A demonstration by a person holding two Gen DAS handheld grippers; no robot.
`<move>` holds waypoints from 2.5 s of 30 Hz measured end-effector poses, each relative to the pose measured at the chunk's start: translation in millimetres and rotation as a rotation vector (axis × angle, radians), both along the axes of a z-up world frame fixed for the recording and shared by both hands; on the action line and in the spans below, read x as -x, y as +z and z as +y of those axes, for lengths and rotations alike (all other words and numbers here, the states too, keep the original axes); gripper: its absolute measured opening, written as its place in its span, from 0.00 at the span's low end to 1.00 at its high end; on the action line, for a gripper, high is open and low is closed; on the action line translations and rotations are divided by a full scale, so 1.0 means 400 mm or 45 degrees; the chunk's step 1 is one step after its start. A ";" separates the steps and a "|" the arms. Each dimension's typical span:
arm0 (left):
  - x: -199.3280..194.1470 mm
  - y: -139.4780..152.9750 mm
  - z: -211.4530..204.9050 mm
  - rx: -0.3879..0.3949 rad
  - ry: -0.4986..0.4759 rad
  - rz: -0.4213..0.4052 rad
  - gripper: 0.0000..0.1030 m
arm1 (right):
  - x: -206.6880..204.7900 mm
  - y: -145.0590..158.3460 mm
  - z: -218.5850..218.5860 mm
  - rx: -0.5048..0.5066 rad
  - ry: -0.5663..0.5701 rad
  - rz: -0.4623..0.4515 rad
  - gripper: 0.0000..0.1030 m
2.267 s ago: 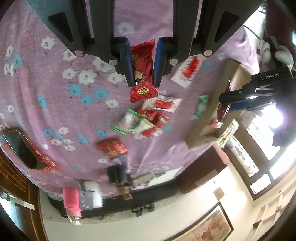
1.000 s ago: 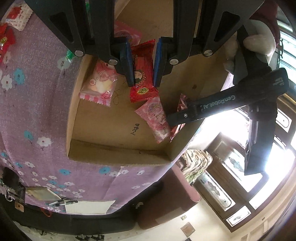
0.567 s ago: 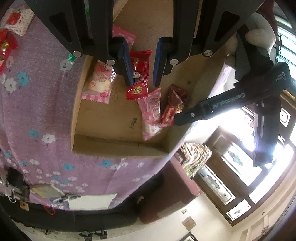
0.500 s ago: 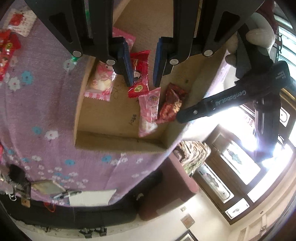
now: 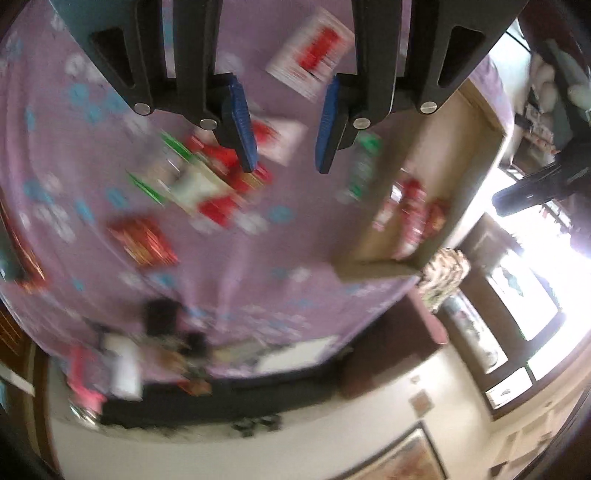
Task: Organize snacks
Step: 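Grasp a white-and-red packet with each gripper from the table, then carry both white-and-red packets into the box and release them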
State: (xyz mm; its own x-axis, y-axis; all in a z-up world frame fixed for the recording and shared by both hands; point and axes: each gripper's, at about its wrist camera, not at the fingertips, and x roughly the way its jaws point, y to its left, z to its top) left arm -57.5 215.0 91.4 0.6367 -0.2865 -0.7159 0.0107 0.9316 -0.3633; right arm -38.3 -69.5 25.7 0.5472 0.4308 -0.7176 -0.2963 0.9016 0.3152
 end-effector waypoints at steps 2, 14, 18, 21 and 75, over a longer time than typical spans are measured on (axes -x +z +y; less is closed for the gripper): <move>0.008 -0.011 -0.051 0.007 -0.061 0.019 0.65 | 0.003 -0.021 -0.018 -0.030 -0.003 0.032 0.35; 0.080 -0.022 -0.143 -0.021 -0.129 0.029 0.65 | -0.089 -0.097 0.056 0.033 0.159 0.093 0.42; 0.091 -0.021 -0.141 -0.044 -0.125 0.001 0.65 | -0.053 -0.100 0.048 -0.036 0.224 0.145 0.43; 0.089 -0.025 -0.162 -0.073 -0.137 -0.017 0.65 | -0.036 -0.098 0.071 0.073 0.211 0.079 0.43; 0.147 -0.077 -0.221 -0.108 -0.269 -0.063 0.29 | 0.152 -0.100 -0.101 0.340 -0.026 -0.029 0.22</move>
